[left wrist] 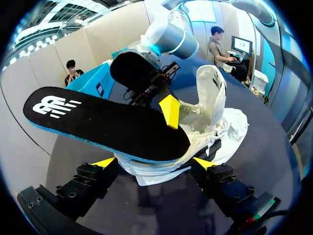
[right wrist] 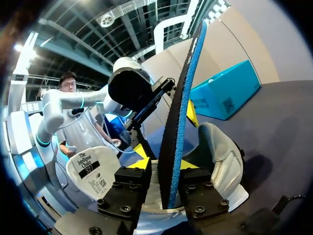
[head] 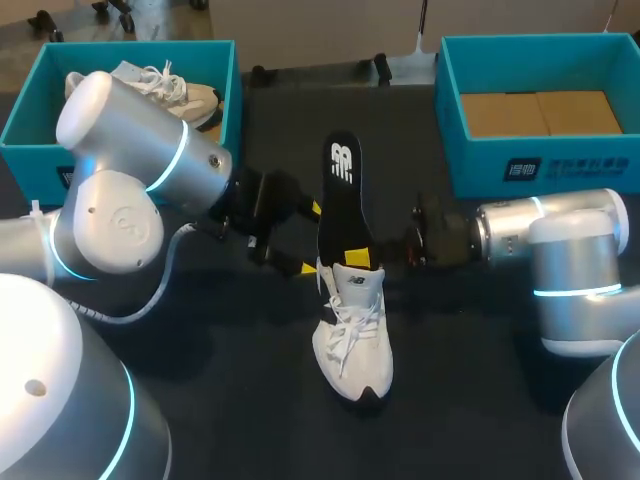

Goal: Take the shoe out of the shoebox, open the shoe tongue, remove and reinsert the insole, then place the shoe into the shoebox

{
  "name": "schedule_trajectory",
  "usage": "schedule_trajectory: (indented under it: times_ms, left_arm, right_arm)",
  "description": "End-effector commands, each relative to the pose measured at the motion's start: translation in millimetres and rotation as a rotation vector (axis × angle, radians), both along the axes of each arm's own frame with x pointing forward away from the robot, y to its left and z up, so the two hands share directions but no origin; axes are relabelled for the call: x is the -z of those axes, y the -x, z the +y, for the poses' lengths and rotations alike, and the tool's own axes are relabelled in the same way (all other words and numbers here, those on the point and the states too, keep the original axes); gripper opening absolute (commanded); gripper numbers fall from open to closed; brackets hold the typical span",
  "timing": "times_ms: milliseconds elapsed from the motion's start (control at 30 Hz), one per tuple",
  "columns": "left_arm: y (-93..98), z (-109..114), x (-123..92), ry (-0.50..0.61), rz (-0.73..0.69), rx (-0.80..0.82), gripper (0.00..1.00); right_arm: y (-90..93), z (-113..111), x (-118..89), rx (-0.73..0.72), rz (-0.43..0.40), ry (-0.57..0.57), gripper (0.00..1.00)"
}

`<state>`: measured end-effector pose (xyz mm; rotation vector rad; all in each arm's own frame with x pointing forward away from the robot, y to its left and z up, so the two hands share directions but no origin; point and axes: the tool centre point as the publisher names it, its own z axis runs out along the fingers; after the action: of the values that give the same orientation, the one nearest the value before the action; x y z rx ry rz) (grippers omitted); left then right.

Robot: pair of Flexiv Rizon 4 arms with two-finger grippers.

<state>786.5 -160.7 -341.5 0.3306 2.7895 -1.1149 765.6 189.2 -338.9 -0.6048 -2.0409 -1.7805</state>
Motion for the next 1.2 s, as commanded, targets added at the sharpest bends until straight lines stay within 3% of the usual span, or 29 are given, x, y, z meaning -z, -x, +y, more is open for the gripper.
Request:
schedule_trajectory:
  times_ms: [33, 633, 1200]
  left_arm:
    - [0.8, -1, 1, -0.002, -0.002, -0.001, 1.00]
    - [0.8, -1, 1, -0.002, -0.002, -0.001, 1.00]
    - [0.8, -1, 1, -0.002, -0.002, -0.001, 1.00]
  right_arm:
    - [2.5, 2, -3, 0.021, -0.012, 0.001, 0.33]
    - [-13.5, -3, -16, -0.031, -0.001, 0.100, 0.35]
    - [-23.5, 4, -22, -0.149, 0.075, 0.229, 0.37]
